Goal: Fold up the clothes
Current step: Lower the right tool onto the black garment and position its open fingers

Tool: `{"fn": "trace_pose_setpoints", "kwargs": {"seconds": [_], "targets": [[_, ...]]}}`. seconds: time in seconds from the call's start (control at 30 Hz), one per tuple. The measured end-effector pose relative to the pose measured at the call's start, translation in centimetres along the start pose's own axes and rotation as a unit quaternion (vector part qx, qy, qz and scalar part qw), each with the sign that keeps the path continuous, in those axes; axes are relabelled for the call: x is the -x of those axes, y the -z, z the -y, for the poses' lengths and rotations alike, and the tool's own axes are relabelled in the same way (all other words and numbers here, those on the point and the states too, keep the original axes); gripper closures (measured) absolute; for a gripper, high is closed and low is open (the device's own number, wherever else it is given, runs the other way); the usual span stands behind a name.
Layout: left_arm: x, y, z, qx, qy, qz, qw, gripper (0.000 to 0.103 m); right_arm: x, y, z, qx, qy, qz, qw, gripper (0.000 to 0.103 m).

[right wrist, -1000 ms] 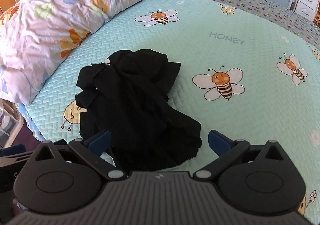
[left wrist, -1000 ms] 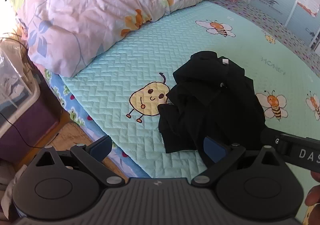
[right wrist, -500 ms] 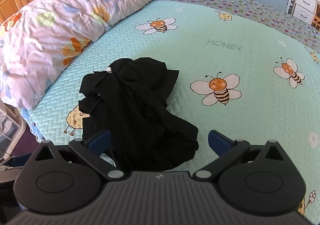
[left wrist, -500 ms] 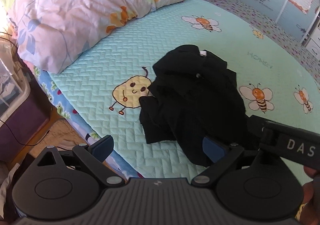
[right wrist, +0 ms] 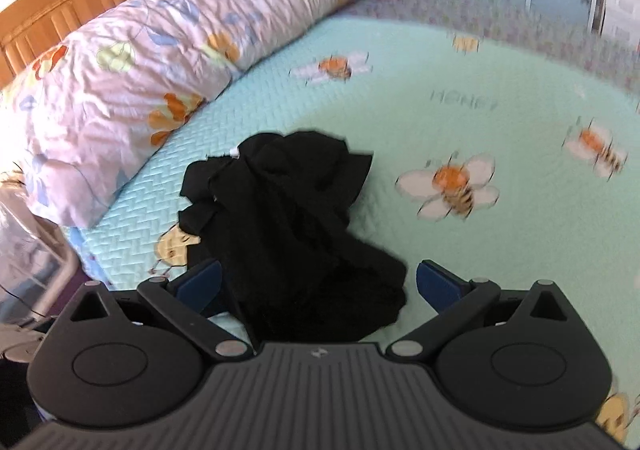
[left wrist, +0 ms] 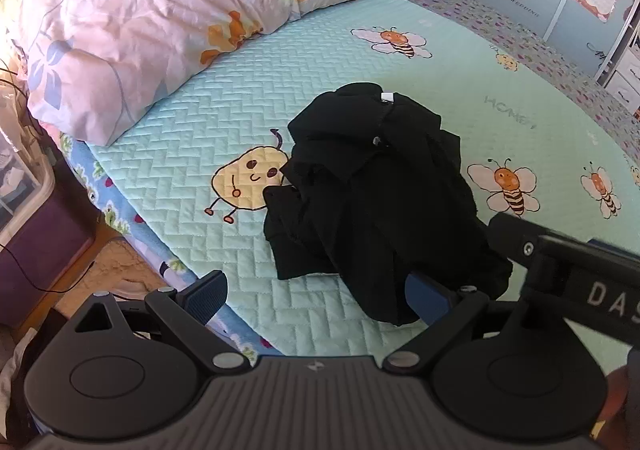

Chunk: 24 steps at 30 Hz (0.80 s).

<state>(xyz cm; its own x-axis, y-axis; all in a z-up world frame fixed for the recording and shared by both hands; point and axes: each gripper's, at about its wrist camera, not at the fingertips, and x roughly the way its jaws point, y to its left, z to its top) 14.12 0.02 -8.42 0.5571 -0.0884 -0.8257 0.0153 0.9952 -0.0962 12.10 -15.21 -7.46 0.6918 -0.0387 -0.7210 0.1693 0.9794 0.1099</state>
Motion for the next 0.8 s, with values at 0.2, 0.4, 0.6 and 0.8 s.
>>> {"fn": "trace_pose_setpoints", "kwargs": {"seconds": [0.2,0.4,0.6,0.8], "targets": [[0.3,0.0,0.5,-0.011,-0.004,0.01,0.9999,0.004,0.6,-0.7,-0.8,0.028,0.029,0.014,0.999,0.0],[0.7,0.1,0.4,-0.013,0.001,0.017,0.9998,0.004,0.3,-0.7,-0.9,0.021,0.041,0.0,0.999,0.0],[0.8,0.1,0.5,-0.012,0.003,0.021,0.9997,0.004,0.8,-0.6,-1.0,0.026,0.051,0.011,0.998,0.0],[1.2,0.3,0.2,-0.006,0.009,0.025,0.9996,0.004,1.5,-0.7,-1.1,0.024,0.053,0.014,0.998,0.0]]}}
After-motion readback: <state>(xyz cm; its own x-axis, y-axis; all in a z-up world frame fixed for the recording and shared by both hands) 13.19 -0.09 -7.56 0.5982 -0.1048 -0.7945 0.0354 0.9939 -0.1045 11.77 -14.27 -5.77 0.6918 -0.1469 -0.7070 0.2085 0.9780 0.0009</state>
